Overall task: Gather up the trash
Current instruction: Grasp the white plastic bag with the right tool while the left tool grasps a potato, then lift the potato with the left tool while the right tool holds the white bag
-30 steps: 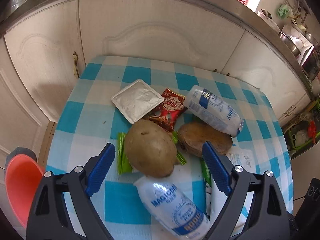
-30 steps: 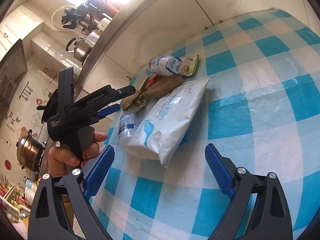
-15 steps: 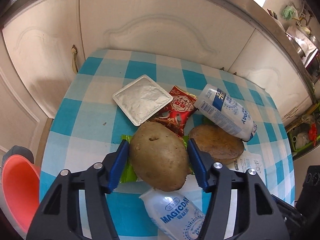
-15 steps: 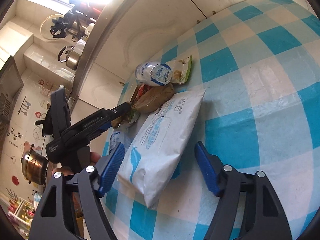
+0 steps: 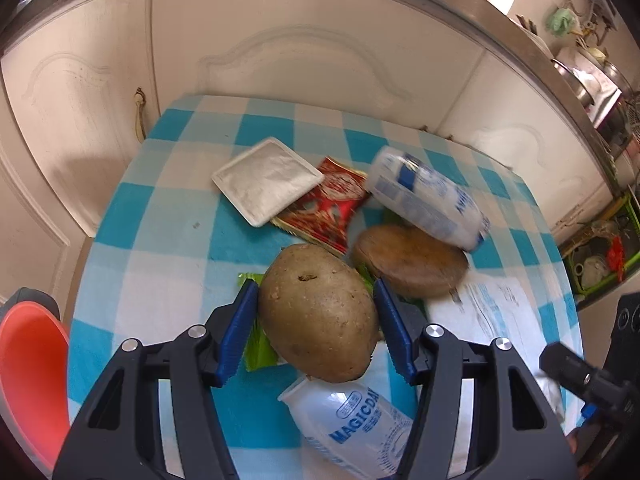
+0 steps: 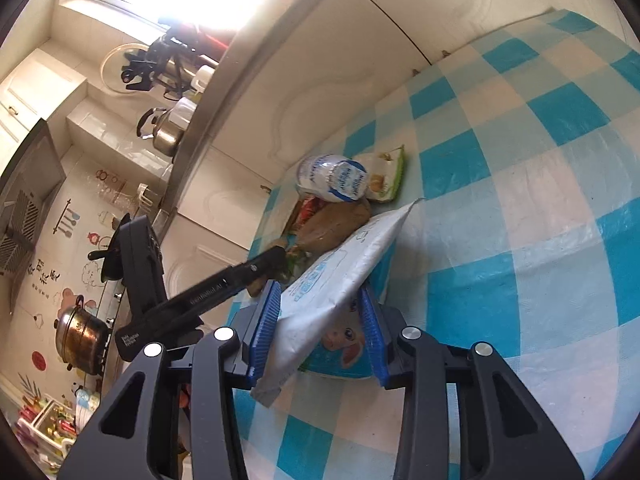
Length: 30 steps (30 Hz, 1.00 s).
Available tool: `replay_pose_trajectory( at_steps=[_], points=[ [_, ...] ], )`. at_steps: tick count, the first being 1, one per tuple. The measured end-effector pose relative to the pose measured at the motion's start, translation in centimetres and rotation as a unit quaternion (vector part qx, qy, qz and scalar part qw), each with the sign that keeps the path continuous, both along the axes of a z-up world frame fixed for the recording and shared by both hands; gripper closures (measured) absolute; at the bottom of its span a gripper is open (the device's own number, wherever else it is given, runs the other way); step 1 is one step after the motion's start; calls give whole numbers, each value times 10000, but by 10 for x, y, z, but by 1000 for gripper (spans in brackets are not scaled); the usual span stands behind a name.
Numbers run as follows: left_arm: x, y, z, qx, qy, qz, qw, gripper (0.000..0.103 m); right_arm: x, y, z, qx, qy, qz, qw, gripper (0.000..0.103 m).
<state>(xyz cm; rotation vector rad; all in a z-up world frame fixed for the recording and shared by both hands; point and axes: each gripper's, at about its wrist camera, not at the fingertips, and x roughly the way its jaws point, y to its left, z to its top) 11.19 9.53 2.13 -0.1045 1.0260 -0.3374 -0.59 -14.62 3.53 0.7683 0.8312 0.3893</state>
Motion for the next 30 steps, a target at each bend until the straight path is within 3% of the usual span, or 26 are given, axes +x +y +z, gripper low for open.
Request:
replay_pose_trajectory(
  at_steps=[4, 9, 10, 12, 15, 19, 23, 30],
  points=[
    [-13, -7, 1, -99, 20, -106, 9999, 43, 7, 6, -1, -122, 76, 90, 9999, 60],
    [-22, -11, 0, -157, -2, -170, 9997, 43, 15, 4, -11, 87, 278, 60, 9996, 60],
    [-22, -10, 0, -216, 11, -152, 9997, 43, 17, 4, -12, 87, 284, 58, 9995, 61],
    [-22, -7, 0, -325, 26, -91, 9994, 43, 15, 3, -15, 117, 295, -4, 9995, 76],
    [-24, 0, 2, -479, 0, 29, 9989, 43, 11, -2, -21, 306, 356, -78, 9989, 82],
    [-30, 12, 3, -628, -37, 196, 9978, 43, 1, -6, -26, 529, 377, -77, 9979, 85],
    [-37, 28, 8, -837, -105, 357, 9958, 43, -13, -7, -18, 442, 287, -121, 9985, 93],
    [-52, 49, 18, -1090, -250, 552, 9922, 43, -35, -3, 1, 144, 80, -83, 9998, 94]
  ],
)
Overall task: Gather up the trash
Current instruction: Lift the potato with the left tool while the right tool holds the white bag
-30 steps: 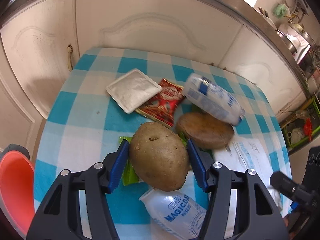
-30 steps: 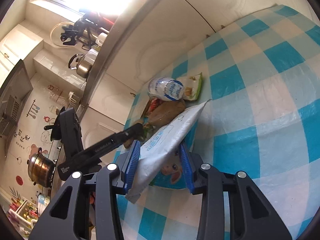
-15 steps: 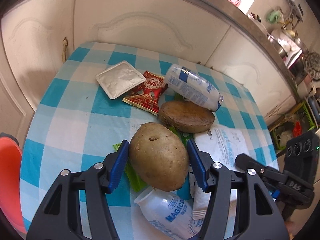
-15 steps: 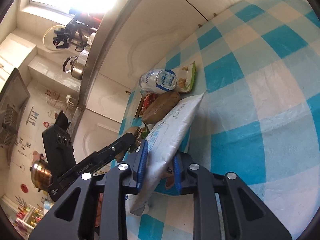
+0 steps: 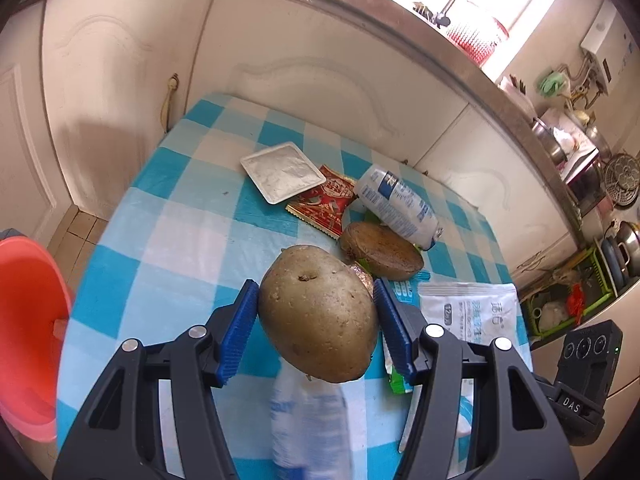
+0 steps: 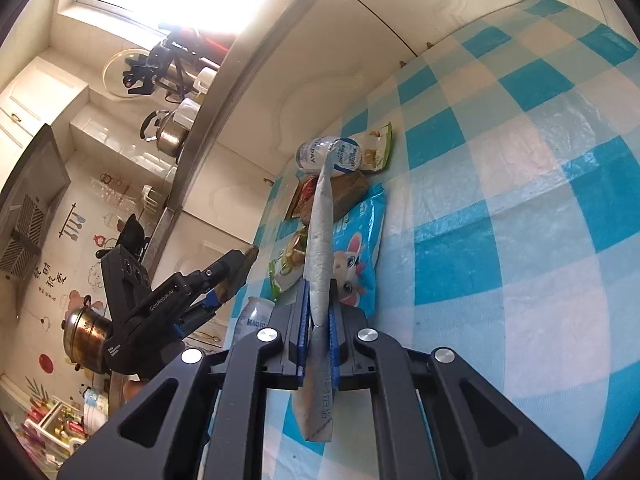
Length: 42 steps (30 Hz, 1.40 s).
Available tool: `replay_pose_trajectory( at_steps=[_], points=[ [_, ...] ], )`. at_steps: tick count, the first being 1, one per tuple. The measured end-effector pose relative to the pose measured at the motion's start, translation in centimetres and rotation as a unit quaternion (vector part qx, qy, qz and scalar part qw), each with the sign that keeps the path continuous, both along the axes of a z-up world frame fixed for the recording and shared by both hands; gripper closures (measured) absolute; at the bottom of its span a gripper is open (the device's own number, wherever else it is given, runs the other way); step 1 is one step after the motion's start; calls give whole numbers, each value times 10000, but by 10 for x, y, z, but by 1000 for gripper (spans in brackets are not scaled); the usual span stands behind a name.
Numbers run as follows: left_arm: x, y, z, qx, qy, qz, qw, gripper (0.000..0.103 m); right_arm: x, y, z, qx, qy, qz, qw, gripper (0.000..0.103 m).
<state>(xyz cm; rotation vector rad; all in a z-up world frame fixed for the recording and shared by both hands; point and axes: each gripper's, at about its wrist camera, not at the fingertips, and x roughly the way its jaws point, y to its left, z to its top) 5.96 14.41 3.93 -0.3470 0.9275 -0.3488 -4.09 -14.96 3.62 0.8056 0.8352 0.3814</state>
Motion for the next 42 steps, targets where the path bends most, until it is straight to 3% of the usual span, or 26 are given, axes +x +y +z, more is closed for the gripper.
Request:
replay_pose_trajectory(
  at_steps=[9, 16, 24, 30, 36, 42],
  points=[
    [-21, 26, 11, -249, -191, 206, 9993, 43, -14, -3, 21, -134, -216, -121, 9996, 94],
    [-35, 50, 1, -439, -189, 455, 9978, 43, -19, 0, 32, -181, -317, -115, 9993, 94],
    [-49, 73, -25, -980, -31, 769, 9922, 43, -20, 5, 34, -245, -314, -48, 9992, 94],
    [-59, 55, -39, -1080, 158, 574, 9924, 43, -20, 7, 36, -254, -343, -8, 9991, 94],
    [-72, 22, -39, -1175, 224, 76, 9928, 43, -21, 10, 41, -314, -394, 40, 9987, 94],
    [-79, 25, -20, -965, -124, 118, 9952, 43, -18, 17, 51, -402, -481, 114, 9980, 94]
  ],
)
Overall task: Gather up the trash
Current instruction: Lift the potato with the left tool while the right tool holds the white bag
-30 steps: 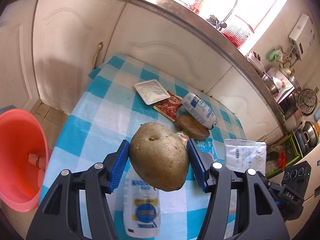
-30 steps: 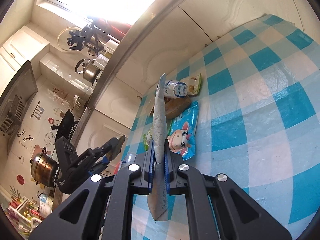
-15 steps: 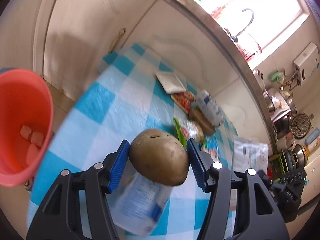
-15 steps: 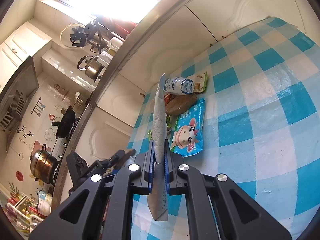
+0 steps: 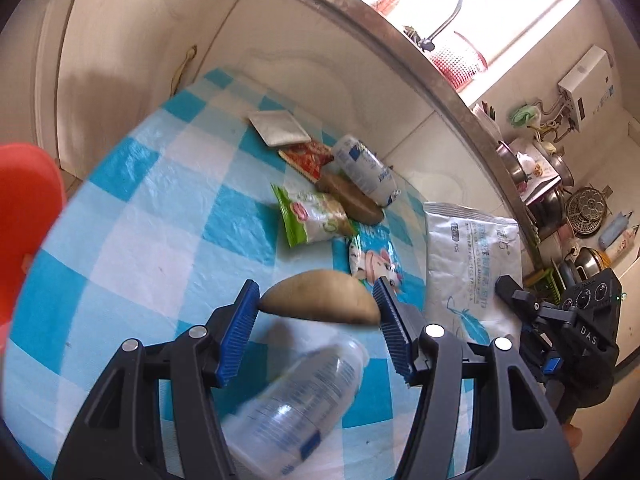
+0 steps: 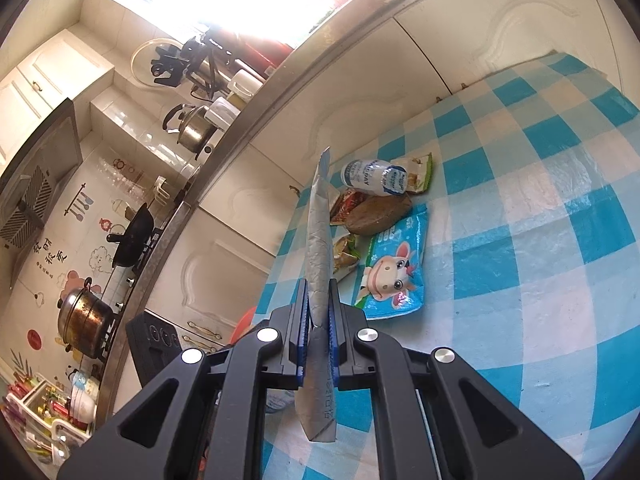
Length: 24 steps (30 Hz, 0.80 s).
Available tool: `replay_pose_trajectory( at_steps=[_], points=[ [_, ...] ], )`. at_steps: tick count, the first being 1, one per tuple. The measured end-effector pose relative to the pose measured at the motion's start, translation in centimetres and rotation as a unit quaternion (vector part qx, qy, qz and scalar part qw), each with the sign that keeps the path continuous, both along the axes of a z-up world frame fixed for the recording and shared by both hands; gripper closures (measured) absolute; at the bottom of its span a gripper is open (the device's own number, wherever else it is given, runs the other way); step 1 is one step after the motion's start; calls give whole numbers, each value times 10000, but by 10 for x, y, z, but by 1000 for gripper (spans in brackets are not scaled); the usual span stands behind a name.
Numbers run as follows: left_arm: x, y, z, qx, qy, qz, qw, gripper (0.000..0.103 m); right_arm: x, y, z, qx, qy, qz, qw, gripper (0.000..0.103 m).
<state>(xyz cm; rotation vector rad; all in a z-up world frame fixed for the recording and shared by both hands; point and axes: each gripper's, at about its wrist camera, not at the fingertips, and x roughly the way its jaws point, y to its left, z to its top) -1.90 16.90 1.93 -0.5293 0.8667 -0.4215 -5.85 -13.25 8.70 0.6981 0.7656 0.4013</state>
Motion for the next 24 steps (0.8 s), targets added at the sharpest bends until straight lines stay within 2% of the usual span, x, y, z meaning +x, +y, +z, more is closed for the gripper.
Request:
replay_pose_trajectory(
  at_steps=[3, 4, 11, 14, 16, 18, 20, 22, 24],
  points=[
    [-3, 15, 12, 136, -199, 160, 9996, 45, 7, 7, 6, 21, -25, 83, 10000, 94],
    [-4, 21, 15, 119, -276, 191, 9994, 51, 9, 11, 8, 44, -37, 135, 9999, 94],
    [-12, 68, 33, 239, -574, 594, 9963, 51, 31, 61, 19, 42, -107, 664, 9977, 94],
    [-18, 82, 26, 274, -477, 565, 9969, 51, 39, 82, 17, 12, -106, 842, 9964, 94],
    [-22, 83, 21, 351, -464, 313, 9978, 51, 43, 90, 14, -13, -57, 894, 9960, 94],
    [-25, 78, 15, 532, -396, 40, 9978, 46, 44, 91, 13, -40, -47, 873, 9962, 94],
    [-27, 65, 8, 787, -290, -259, 9961, 28, 44, 88, 11, -42, -27, 776, 9970, 94],
    [-29, 52, 4, 993, -291, -402, 9938, 21, 43, 83, 10, -38, 4, 671, 9977, 94],
    [-30, 33, 0, 1218, -273, -581, 9905, 20, 41, 77, 9, -32, 14, 585, 9983, 94]
  ],
)
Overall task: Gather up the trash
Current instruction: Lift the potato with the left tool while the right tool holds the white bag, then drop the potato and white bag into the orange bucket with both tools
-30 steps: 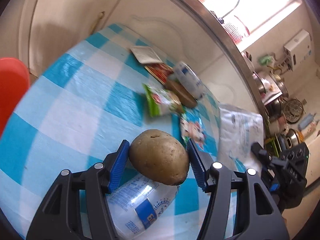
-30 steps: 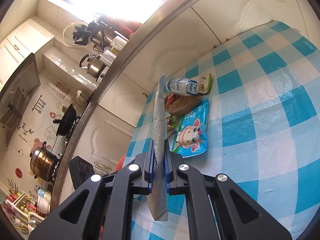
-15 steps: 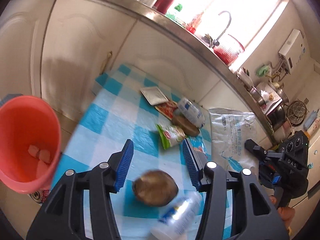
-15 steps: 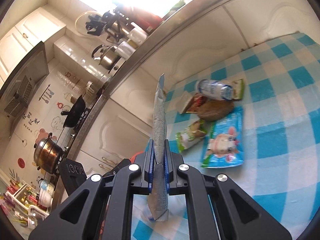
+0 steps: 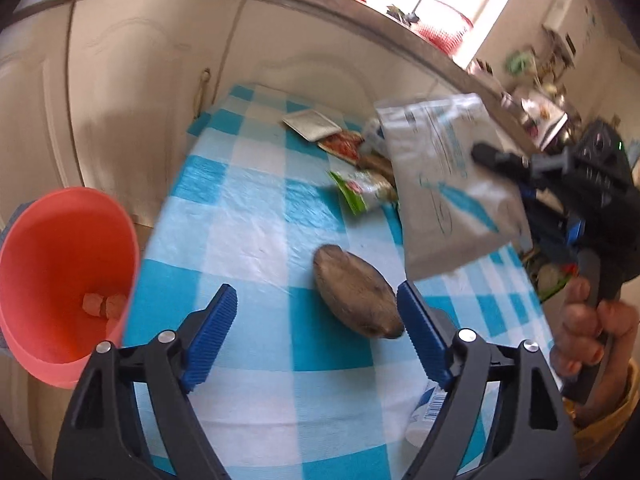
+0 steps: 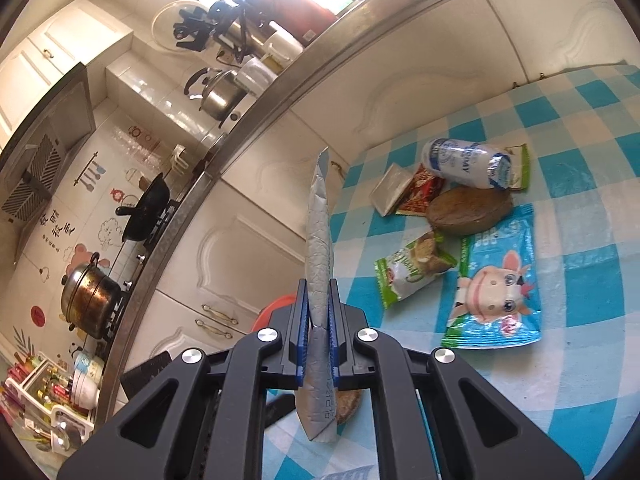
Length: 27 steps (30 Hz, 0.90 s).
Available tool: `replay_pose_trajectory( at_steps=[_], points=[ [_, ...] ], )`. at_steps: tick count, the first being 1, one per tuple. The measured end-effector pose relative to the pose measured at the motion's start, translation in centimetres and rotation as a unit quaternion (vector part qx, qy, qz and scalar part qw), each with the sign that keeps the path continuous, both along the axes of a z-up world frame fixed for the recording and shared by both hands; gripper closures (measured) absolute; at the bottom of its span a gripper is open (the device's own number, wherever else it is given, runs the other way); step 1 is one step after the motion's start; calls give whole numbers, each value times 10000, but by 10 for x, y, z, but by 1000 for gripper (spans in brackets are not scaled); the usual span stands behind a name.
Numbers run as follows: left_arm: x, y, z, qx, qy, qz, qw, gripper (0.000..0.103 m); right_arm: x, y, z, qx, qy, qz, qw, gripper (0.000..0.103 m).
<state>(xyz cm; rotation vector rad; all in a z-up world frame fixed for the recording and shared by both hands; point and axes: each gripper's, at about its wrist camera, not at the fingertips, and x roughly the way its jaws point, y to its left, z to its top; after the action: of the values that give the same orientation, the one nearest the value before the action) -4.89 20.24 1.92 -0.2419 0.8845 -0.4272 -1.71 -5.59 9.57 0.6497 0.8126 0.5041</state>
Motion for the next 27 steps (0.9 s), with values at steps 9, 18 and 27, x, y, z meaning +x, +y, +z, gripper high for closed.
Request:
replay_pose_trajectory(
  at_steps=[9, 18, 27],
  points=[
    [17, -49, -12, 682, 27, -213, 9974, 28, -4, -25, 2, 126, -45, -273, 9995, 94],
    [24, -40, -11, 469, 194, -26, 9987, 42, 3, -22, -2, 215, 5, -155, 9996, 94],
    [19, 11, 3, -92, 124, 517, 9985, 44, 14, 20, 1, 217, 50, 235, 9995, 94]
  ],
)
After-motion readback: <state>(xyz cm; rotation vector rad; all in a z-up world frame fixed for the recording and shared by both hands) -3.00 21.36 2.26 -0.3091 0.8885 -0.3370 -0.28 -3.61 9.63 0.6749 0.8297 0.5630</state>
